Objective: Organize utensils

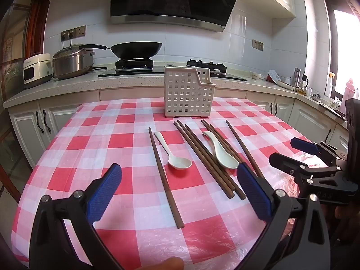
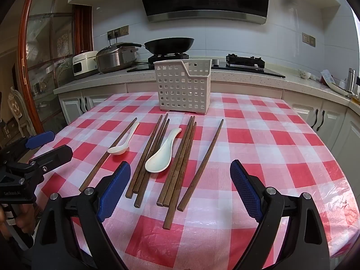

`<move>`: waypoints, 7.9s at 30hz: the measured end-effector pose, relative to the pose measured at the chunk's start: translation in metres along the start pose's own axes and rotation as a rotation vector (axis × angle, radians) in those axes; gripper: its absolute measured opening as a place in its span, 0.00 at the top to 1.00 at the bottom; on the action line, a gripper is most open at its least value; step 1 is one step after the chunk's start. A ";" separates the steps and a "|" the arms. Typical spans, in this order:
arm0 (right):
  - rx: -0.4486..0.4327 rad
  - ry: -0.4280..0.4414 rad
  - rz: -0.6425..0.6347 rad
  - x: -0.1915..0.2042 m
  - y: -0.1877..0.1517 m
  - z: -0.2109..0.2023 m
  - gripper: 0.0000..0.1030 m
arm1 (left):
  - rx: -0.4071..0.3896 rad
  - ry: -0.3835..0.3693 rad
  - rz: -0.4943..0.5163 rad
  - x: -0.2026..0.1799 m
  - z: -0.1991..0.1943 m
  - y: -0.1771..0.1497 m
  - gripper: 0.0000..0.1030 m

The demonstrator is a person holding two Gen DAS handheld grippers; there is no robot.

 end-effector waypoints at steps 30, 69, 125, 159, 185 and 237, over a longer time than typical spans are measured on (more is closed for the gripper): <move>0.318 0.049 0.088 -0.019 0.052 0.135 0.60 | 0.316 -0.008 -0.192 0.031 0.156 0.061 0.63; 0.380 0.168 0.018 0.001 0.060 0.184 0.82 | 0.414 0.023 -0.173 0.033 0.210 0.057 0.96; 0.126 0.119 0.082 -0.053 0.116 0.085 0.83 | 0.218 0.043 -0.007 -0.014 0.124 0.140 0.89; -0.003 0.076 0.061 -0.094 0.246 0.126 0.83 | 0.294 -0.077 0.088 -0.043 0.179 0.210 0.71; 0.115 0.085 0.118 -0.102 0.149 0.129 0.83 | 0.515 0.027 0.210 -0.043 0.310 0.094 0.88; 0.105 0.015 0.126 -0.132 0.145 0.136 0.83 | 0.464 -0.121 0.530 -0.103 0.327 0.083 0.66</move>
Point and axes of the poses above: each gripper's, at about its wrist camera, not at the fingertips, and z roughly the way its jaws point, x to its left, y to its top, the point moved 3 cm from there along z, roughly the way its jaws point, and after that the axes turned 9 degrees about -z, right-handed, at the moved point
